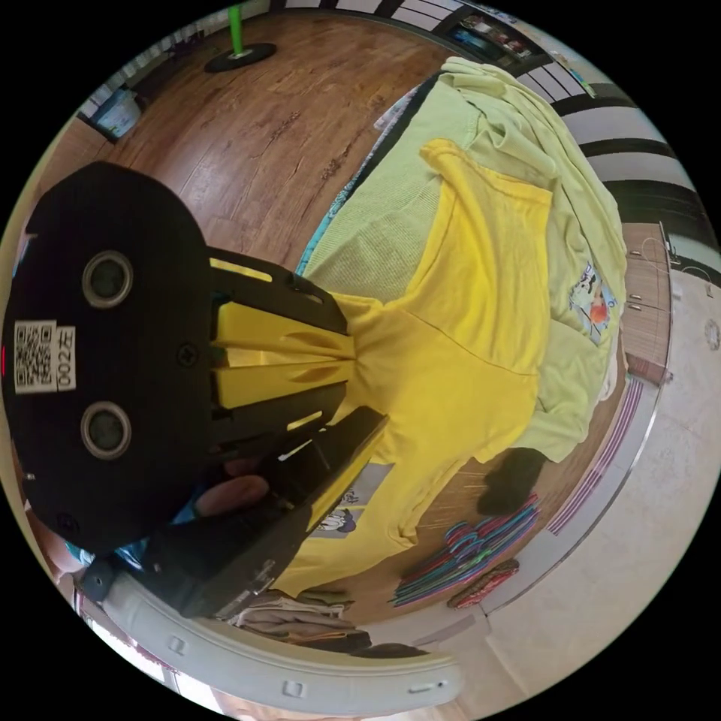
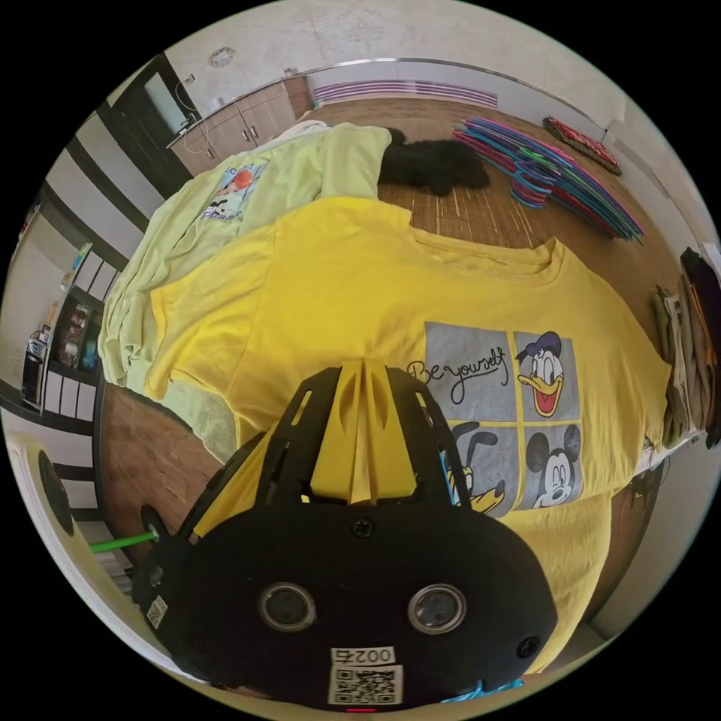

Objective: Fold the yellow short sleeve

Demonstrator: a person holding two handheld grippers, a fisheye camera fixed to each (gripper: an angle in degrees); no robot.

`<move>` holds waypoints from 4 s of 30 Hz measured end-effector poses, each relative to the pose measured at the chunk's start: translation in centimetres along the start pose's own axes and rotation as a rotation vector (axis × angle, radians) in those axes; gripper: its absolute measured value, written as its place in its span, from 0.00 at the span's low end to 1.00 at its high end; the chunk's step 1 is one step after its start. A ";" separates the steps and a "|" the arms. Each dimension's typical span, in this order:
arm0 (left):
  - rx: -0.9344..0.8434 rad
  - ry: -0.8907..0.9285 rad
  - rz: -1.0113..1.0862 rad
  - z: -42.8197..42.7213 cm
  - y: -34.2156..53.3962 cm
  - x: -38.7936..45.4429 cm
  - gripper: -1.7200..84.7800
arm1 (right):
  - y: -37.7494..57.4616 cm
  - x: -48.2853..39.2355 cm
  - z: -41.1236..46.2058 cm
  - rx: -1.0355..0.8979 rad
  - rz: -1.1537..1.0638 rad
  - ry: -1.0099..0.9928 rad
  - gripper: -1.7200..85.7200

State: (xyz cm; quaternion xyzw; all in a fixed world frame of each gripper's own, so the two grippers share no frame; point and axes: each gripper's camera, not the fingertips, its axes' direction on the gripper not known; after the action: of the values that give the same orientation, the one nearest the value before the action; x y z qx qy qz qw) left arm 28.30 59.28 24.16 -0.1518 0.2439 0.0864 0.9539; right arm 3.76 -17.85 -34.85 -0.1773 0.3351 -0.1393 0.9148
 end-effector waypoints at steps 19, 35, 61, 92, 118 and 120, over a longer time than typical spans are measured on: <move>-0.043 -0.054 0.004 3.7 0.6 1.5 0.01 | -3.8 -2.6 -2.3 -0.063 0.019 0.044 0.01; -0.109 -0.019 -0.060 6.4 -0.3 1.2 0.01 | -7.0 -4.5 -3.7 -0.137 0.030 0.101 0.01; -0.208 0.026 -0.064 8.8 -2.8 2.0 0.01 | -9.5 -5.8 -4.3 -0.202 0.059 0.165 0.01; -0.132 -0.121 -0.019 7.1 -2.1 7.7 0.01 | -7.4 -1.1 -3.9 -0.154 0.078 0.004 0.01; -0.118 -0.028 -0.065 5.5 -2.0 5.3 0.01 | -5.9 -2.6 -3.0 -0.153 0.032 0.097 0.01; -0.102 -0.024 -0.065 5.3 -1.6 5.2 0.01 | -5.6 -2.5 -3.0 -0.144 0.030 0.095 0.01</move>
State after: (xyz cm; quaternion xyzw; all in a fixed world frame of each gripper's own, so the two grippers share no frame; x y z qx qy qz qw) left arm 35.49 60.03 26.44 -0.2072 0.2225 0.0696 0.9501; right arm -0.81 -22.61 -33.24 -0.2307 0.3897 -0.1094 0.8849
